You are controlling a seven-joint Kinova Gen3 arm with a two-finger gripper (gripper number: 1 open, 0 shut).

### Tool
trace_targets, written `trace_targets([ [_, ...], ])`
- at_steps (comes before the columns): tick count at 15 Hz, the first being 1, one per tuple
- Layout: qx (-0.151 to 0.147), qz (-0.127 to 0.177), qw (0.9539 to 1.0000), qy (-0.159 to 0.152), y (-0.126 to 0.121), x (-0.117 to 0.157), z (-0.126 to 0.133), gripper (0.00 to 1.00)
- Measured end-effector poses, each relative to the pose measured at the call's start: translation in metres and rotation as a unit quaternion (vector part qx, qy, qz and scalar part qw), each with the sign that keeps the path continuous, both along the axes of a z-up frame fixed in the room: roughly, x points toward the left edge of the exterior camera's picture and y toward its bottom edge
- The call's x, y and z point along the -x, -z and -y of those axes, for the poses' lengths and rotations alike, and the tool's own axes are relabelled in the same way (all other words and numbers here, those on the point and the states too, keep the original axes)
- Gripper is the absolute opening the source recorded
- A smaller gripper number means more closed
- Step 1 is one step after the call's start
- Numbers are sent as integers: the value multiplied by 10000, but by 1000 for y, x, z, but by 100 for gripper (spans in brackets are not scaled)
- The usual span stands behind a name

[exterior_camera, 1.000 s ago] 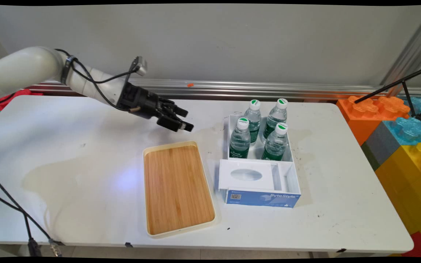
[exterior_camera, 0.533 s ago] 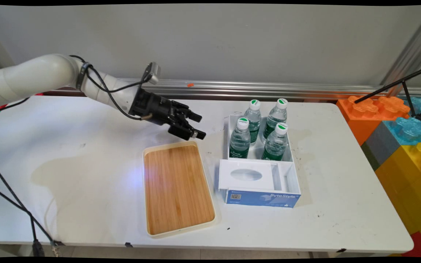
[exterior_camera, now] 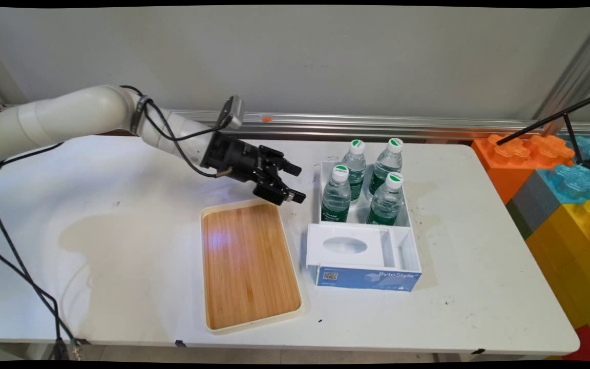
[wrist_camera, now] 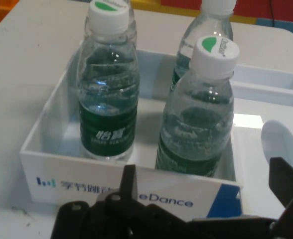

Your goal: Pick up the green bottle from the white box

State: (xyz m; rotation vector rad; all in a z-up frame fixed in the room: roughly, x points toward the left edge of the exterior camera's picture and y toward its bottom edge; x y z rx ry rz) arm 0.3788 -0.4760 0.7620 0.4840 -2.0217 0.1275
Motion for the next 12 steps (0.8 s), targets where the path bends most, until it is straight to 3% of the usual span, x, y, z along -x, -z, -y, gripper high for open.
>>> trace_targets([
  [12, 253, -76, 9996, 138, 13, 33, 23, 100],
])
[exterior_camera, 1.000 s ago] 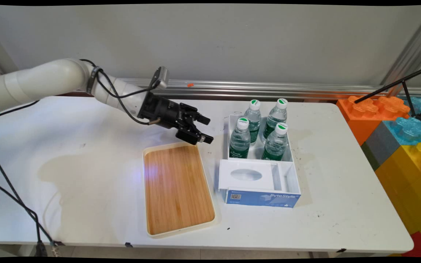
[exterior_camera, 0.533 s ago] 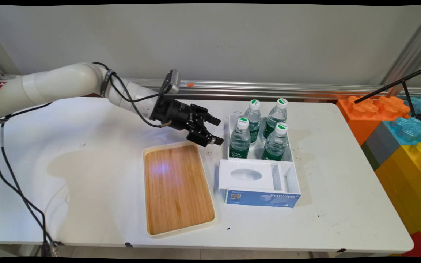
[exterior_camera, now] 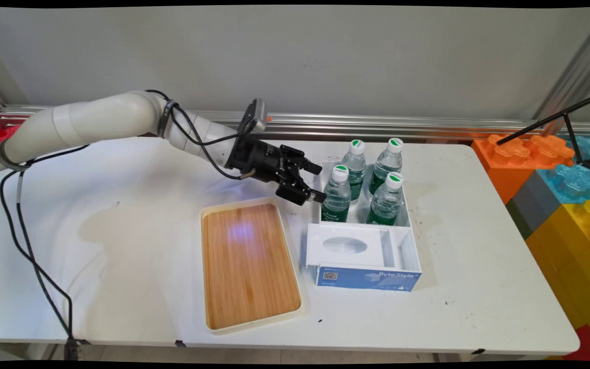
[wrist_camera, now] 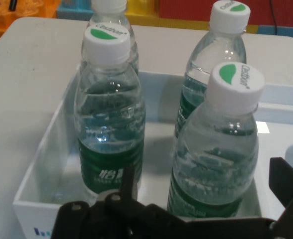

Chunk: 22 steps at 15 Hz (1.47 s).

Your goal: Pick up the green bottle from the white box

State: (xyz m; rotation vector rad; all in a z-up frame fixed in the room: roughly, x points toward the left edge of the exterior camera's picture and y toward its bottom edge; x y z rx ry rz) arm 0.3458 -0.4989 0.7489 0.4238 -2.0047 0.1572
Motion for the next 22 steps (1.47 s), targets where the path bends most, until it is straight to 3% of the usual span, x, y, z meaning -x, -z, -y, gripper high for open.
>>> trace_targets([
  [20, 25, -5, 9998, 172, 16, 20, -1, 100],
  [21, 35, 3, 9998, 170, 16, 20, 0, 0],
  [22, 39, 6, 9999, 166, 17, 20, 0, 0],
])
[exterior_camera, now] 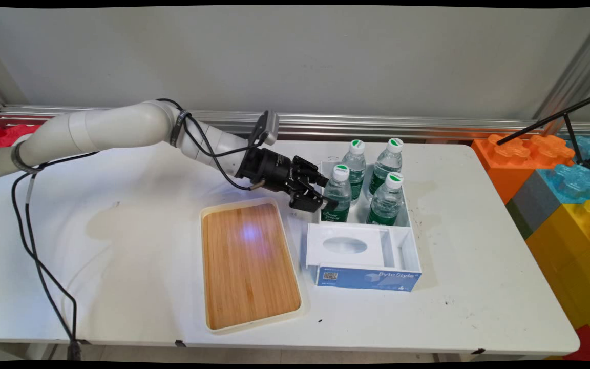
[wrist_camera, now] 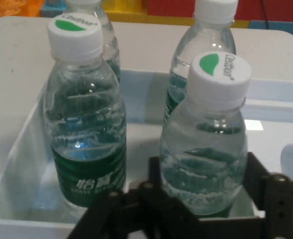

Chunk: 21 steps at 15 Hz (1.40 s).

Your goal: Pick up the green bottle from the white box, then place the picked object on the tray

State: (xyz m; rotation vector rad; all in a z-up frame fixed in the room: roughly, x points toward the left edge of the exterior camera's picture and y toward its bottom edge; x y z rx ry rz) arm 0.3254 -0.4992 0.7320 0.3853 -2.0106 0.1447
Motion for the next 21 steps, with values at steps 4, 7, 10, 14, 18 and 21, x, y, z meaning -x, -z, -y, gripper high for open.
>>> trace_targets([
  [4, -9, 14, 10000, -3, 2, 0, 1, 0],
  [7, -24, 24, 10000, -1, 4, 0, 1, 0],
  [10, -46, 23, 10000, -6, 4, -2, 1, 0],
  [14, -63, -20, 10000, -45, -1, -3, 3, 0],
  [18, -82, -78, 9999, -87, -9, -4, 3, 0],
  [21, -91, -109, 9999, -94, -13, -5, 3, 0],
])
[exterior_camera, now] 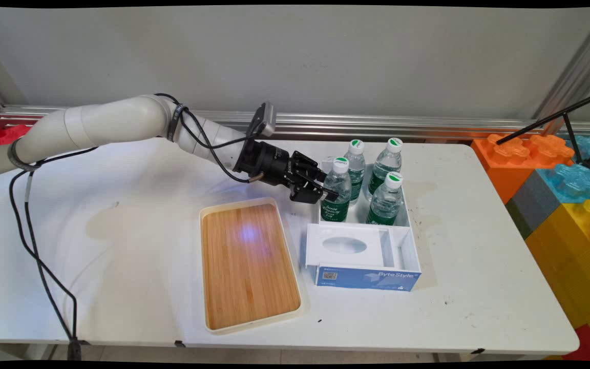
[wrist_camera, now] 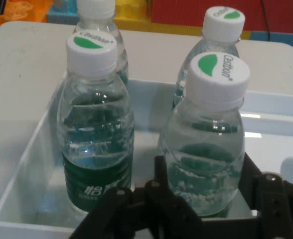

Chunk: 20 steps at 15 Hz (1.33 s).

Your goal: Place the picked object on the tray

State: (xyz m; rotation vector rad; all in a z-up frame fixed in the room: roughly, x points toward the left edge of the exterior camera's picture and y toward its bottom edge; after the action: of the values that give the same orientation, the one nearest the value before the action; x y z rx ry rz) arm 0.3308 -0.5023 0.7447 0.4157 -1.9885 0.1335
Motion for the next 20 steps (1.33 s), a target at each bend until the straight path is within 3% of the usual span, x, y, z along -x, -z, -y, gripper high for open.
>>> trace_targets([
  [5, 13, -94, 10000, -23, -14, -3, 3, 0],
  [20, -45, -579, 9983, -81, -91, 13, 6, 0],
])
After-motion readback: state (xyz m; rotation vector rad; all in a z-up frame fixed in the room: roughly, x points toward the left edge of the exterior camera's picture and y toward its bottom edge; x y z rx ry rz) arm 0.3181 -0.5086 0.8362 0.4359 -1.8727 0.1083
